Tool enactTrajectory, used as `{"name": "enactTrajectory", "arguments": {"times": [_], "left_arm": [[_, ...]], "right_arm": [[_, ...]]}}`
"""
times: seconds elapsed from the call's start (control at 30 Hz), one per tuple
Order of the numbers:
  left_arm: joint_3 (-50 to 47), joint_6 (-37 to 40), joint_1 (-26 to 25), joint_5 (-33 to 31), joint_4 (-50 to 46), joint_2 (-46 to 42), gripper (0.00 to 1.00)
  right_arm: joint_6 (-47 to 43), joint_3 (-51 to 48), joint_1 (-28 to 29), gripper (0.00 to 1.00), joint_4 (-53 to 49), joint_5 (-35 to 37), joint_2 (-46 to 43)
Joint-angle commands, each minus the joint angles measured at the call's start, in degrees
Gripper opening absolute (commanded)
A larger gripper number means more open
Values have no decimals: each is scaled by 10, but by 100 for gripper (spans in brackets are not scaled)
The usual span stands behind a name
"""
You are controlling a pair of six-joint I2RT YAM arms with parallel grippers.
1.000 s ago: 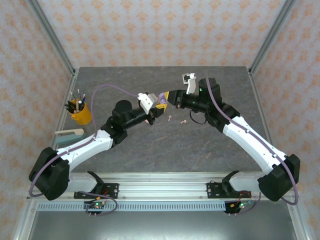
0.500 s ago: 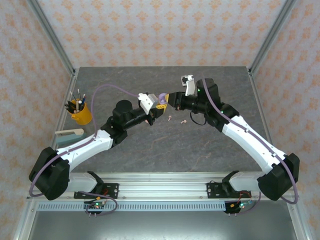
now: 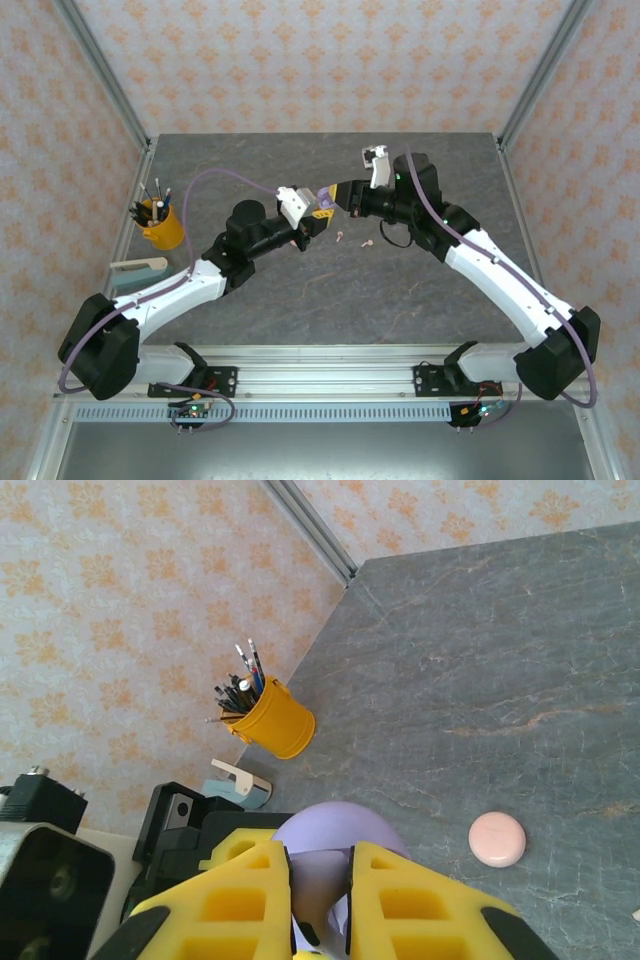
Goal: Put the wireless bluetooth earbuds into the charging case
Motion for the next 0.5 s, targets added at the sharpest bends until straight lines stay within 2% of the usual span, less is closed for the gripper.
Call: {"name": "enactTrajectory", "arguments": {"times": [0.0, 0.47], "left_arm": [[16, 4, -4, 12, 27, -3, 0], [17, 3, -4, 15, 23, -8, 0]], "right_arm": [[1, 22, 3, 16, -4, 12, -25], [13, 23, 3, 16, 19, 7, 6]]}}
